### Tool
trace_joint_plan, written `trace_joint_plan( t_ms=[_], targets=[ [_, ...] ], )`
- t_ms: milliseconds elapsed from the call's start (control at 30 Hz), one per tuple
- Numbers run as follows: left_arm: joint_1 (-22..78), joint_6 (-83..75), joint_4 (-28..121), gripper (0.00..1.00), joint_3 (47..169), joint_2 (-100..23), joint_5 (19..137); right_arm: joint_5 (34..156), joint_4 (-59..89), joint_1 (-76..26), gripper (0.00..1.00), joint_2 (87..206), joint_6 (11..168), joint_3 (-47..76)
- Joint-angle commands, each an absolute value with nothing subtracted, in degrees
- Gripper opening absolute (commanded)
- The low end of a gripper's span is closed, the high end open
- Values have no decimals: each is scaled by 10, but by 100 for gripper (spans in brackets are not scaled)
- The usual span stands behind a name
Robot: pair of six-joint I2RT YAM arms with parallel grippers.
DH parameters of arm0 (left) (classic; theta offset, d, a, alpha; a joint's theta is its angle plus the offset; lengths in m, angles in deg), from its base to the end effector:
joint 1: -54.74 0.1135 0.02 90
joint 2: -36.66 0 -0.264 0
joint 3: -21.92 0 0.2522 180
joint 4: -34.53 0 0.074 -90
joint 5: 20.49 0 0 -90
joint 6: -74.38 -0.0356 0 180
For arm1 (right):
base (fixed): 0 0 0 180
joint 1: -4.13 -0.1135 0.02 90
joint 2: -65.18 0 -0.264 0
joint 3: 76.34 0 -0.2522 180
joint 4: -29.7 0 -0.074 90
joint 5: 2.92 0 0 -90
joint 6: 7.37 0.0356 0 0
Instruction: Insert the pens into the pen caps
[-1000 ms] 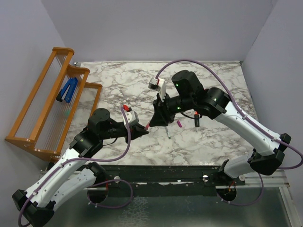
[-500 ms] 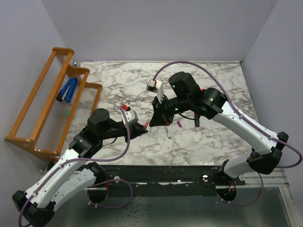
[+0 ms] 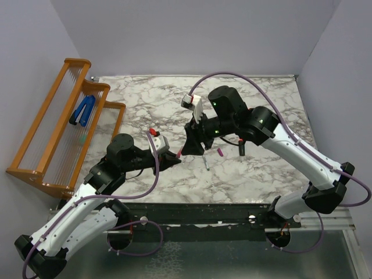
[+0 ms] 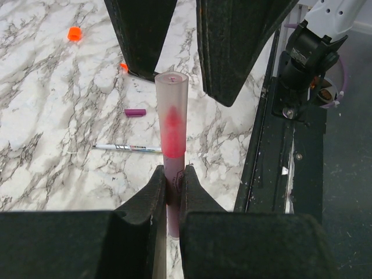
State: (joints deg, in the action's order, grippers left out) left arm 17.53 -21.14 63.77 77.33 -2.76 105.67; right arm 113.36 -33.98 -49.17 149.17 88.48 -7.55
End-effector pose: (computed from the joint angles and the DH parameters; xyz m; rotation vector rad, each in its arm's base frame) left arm 0.1135 -0.1126 0.3271 1.0899 1.5079 -0.9552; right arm 0.1677 0.2514 0.4285 -1.1885 2.0224 1.0531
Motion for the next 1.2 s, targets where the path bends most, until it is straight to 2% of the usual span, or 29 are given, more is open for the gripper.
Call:
trace_joint_plan(
  t_ms=[0, 833, 1167],
  targets=[
    [173, -217, 626, 0, 777, -24, 1051, 1113, -351, -495, 53, 1492, 881, -90],
    [173, -217, 625, 0, 776, -25, 1049, 1156, -333, -495, 42, 1513, 888, -94],
    [173, -217, 625, 0, 776, -27, 1049, 1169, -329, -496, 33, 1517, 890, -100]
  ],
)
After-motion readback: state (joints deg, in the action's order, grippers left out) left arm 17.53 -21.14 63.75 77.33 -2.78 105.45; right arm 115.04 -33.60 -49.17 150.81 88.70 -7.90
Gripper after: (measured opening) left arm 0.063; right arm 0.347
